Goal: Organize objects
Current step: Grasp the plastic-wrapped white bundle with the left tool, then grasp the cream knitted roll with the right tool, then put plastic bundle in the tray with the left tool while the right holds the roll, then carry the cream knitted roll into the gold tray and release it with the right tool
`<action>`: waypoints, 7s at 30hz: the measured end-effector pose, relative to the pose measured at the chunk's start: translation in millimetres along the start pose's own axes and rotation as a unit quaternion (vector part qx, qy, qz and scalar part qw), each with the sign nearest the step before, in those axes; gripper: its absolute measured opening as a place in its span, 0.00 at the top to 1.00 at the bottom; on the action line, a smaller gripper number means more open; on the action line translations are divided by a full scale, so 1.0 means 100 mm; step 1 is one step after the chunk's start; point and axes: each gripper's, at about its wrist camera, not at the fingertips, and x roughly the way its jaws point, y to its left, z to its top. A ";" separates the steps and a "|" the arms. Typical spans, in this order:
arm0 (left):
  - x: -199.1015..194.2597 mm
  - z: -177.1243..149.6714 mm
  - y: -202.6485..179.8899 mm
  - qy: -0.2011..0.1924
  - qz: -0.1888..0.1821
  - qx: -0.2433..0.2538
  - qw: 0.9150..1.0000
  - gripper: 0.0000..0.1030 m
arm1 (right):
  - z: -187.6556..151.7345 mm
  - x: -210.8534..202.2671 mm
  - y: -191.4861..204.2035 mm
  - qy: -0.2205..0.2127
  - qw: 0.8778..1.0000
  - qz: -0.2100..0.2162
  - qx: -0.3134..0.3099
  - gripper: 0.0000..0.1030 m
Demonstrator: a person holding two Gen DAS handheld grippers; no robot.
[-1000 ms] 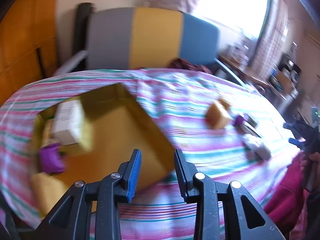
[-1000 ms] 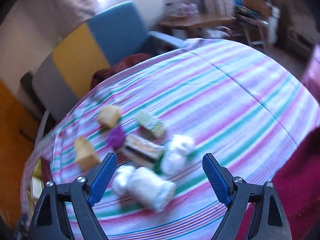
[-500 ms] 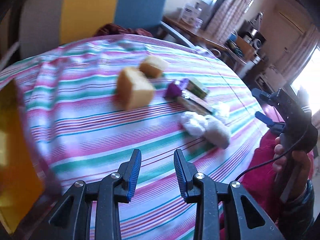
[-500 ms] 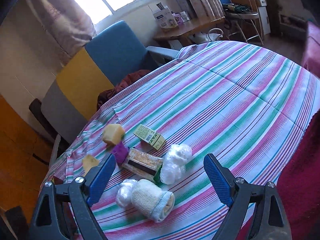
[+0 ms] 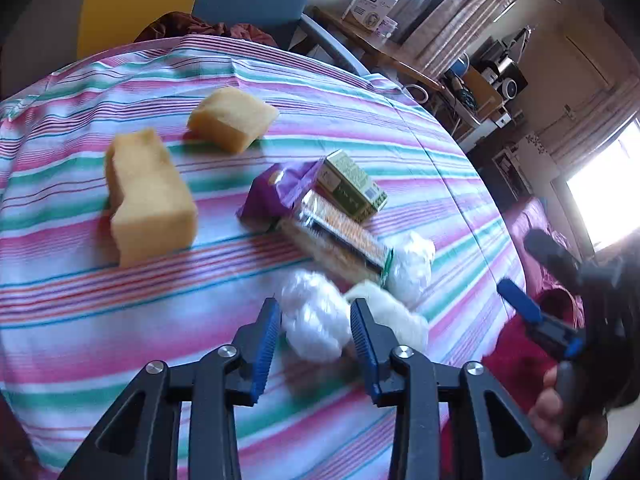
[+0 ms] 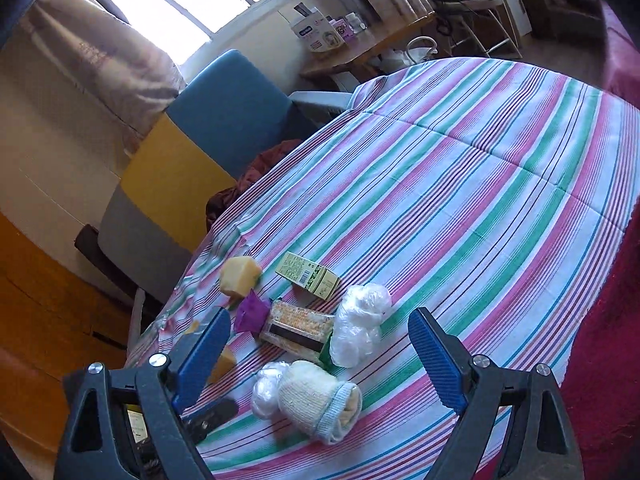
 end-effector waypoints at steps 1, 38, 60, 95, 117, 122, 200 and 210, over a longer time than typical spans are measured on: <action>0.08 0.04 -0.01 0.006 0.002 -0.004 1.000 0.62 | 0.00 0.00 0.00 0.001 1.000 0.000 -0.001 0.12; -0.57 -1.12 0.82 -0.066 0.107 0.067 0.990 0.65 | -0.37 0.65 0.57 0.177 0.965 -0.056 -0.185 0.12; -0.59 -1.20 0.87 -0.092 0.093 0.061 0.990 0.64 | -1.14 1.31 1.01 0.259 0.883 -0.120 -0.372 0.46; -0.54 -1.24 0.77 -0.102 0.126 0.093 0.982 0.65 | -1.07 1.35 0.90 0.247 0.876 -0.121 -0.396 0.49; -1.98 -0.58 2.74 -0.159 0.167 -0.170 0.958 0.65 | -1.01 1.40 0.89 0.242 0.872 -0.120 -0.409 0.49; -1.87 -0.48 3.17 -0.143 0.197 -0.198 0.949 0.65 | -1.02 1.39 0.89 0.242 0.872 -0.120 -0.409 0.49; -2.74 -1.96 2.44 -0.224 0.303 -0.185 0.907 0.48 | -2.49 1.10 3.68 0.283 0.822 0.121 -0.479 0.52; -2.87 -2.08 2.70 -0.231 0.298 -0.235 0.896 0.48 | -3.02 1.95 4.21 0.319 0.831 0.072 -0.450 0.52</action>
